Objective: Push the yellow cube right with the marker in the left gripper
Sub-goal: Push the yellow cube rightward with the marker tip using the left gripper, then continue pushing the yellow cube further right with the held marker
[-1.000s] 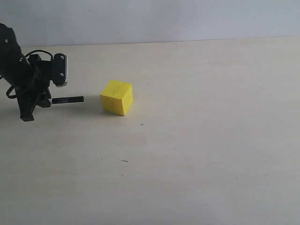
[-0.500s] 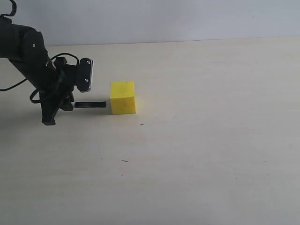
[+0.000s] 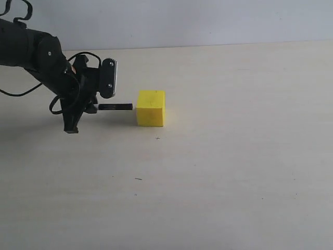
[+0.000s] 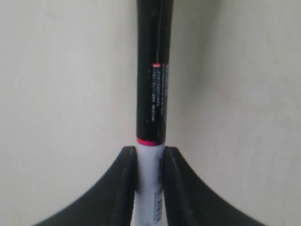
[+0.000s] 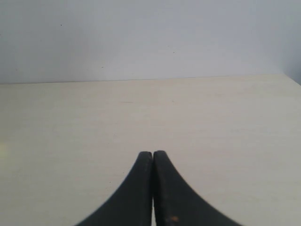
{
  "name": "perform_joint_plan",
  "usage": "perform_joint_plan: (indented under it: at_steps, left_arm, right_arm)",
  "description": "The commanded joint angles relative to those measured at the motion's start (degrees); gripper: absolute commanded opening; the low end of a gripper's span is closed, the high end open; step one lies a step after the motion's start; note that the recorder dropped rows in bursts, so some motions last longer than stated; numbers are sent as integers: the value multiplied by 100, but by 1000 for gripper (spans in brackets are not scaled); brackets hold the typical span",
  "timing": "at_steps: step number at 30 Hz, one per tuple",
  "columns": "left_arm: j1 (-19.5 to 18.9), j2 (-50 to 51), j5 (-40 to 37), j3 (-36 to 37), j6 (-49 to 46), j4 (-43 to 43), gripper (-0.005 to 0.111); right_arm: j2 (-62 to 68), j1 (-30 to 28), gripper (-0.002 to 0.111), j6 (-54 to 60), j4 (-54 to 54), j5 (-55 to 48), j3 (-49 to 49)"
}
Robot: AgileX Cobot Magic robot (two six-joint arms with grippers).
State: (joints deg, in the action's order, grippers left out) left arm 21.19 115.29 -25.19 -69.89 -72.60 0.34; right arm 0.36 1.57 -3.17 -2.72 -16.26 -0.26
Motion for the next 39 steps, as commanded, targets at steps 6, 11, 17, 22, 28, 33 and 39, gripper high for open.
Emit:
perform_joint_plan:
  at_steps: [6, 11, 17, 22, 28, 33, 39]
  left_arm:
    - [107, 4, -24, -30, 93, -34, 0]
    - [609, 4, 310, -30, 93, 3, 0]
    - [382, 4, -78, -30, 115, 14, 0]
    - [397, 4, 526, -30, 115, 14, 0]
    - [498, 4, 928, -30, 115, -34, 0]
    - [501, 4, 892, -30, 420, -34, 0]
    - [501, 4, 829, -30, 467, -34, 0]
  right_arm:
    - [-36, -23, 0, 10, -21, 9, 26]
    - [-36, -23, 0, 10, -21, 9, 26]
    - [-36, -23, 0, 10, -21, 21, 26]
    - [-36, -23, 0, 10, -21, 47, 26]
    - [-36, -23, 0, 10, -21, 47, 26]
    - [-36, -23, 0, 10, -21, 47, 26]
    - [-36, -23, 0, 10, -21, 47, 26]
